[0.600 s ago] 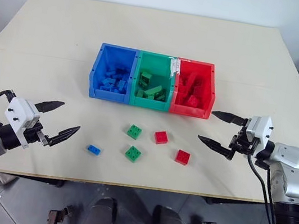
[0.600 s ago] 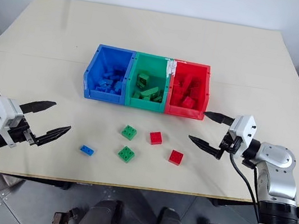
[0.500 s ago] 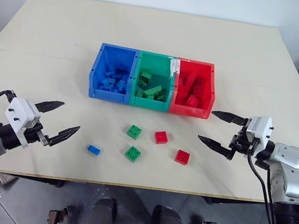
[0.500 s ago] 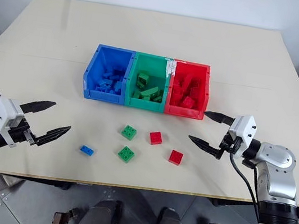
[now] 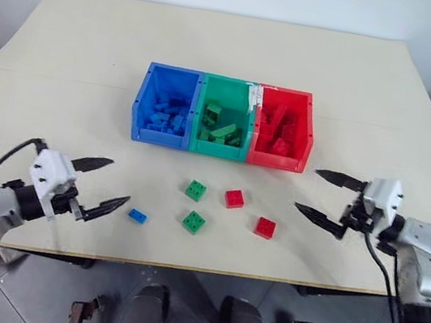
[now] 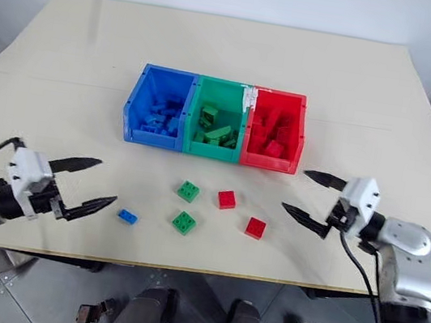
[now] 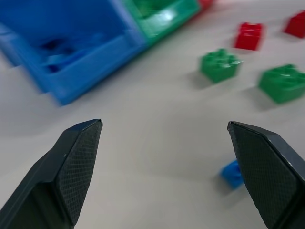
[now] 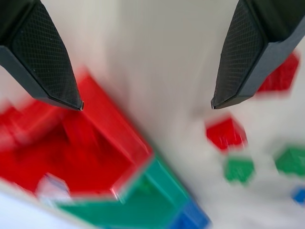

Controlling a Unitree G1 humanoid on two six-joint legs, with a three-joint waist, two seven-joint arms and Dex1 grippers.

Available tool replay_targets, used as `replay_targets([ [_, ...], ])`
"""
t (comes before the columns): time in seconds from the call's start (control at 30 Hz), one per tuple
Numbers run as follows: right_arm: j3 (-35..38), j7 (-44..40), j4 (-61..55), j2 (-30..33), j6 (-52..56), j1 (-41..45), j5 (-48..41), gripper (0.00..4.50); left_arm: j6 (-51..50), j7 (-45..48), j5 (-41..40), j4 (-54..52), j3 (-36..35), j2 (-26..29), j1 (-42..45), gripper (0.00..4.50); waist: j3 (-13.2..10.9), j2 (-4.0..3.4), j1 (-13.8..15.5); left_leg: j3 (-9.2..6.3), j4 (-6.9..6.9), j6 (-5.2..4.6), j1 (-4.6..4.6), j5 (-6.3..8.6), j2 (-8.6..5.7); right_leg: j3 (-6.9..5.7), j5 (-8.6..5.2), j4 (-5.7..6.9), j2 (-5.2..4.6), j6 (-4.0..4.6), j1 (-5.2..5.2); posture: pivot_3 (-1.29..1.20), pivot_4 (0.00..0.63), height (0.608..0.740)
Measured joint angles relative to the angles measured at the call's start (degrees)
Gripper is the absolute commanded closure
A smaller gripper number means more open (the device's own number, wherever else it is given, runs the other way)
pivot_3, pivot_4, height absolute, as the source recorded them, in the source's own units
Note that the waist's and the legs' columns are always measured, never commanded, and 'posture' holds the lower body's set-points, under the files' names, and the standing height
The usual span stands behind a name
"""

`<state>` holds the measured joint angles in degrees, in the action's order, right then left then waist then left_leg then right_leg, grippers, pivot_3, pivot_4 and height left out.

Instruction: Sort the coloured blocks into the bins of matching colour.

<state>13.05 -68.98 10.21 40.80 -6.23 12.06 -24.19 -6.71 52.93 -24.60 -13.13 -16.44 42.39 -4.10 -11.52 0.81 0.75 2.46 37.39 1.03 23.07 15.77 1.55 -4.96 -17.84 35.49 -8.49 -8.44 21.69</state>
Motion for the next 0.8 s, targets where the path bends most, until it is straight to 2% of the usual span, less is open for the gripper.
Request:
replay_targets([
  [0.2, 5.7, -1.2, -0.6, 3.7, -2.8, -10.5, 0.1, 0.00, -2.6, 2.5, -1.6, -7.3, 4.5, 0.4, -0.1, 0.02, 0.0, 0.00, -0.1, 0.18, -0.04, 0.01, -0.13, 0.01, 0.05, 0.17, 0.00, 0.01, 0.04, 0.00, 0.00, 0.00, 0.150, 0.740],
  [0.33, 5.1, -2.5, -0.3, 3.9, -2.5, -10.0, 0.2, 0.00, -2.3, 3.3, -1.5, -8.5, 4.6, 0.6, -0.8, 0.02, 0.0, -0.02, -1.0, 0.59, -0.19, 0.03, -0.68, 0.05, 0.11, 0.54, -0.02, -0.07, 0.06, 0.05, -0.14, 0.00, 0.150, 0.740],
  [0.53, -4.4, -6.5, -2.7, 3.8, 3.0, -2.1, 0.2, 0.00, -0.1, 3.5, -1.1, -8.5, 2.8, 0.6, -2.9, 0.02, 0.0, -0.04, -1.0, 0.71, -0.18, 0.08, -0.80, 0.18, 0.23, 0.60, -0.07, -0.02, 0.09, 0.13, -0.13, 0.00, 0.150, 0.740],
  [0.8, -17.5, -4.8, -5.6, -0.2, 11.8, 5.1, 4.8, 0.00, 2.1, 4.0, -1.4, -6.6, -3.9, 0.4, -10.3, 0.02, 0.0, -0.04, -0.8, 0.73, -0.12, -0.01, -0.73, 0.33, 0.23, 0.59, -0.07, -0.10, 0.07, 0.13, -0.10, 0.00, 0.150, 0.740],
])
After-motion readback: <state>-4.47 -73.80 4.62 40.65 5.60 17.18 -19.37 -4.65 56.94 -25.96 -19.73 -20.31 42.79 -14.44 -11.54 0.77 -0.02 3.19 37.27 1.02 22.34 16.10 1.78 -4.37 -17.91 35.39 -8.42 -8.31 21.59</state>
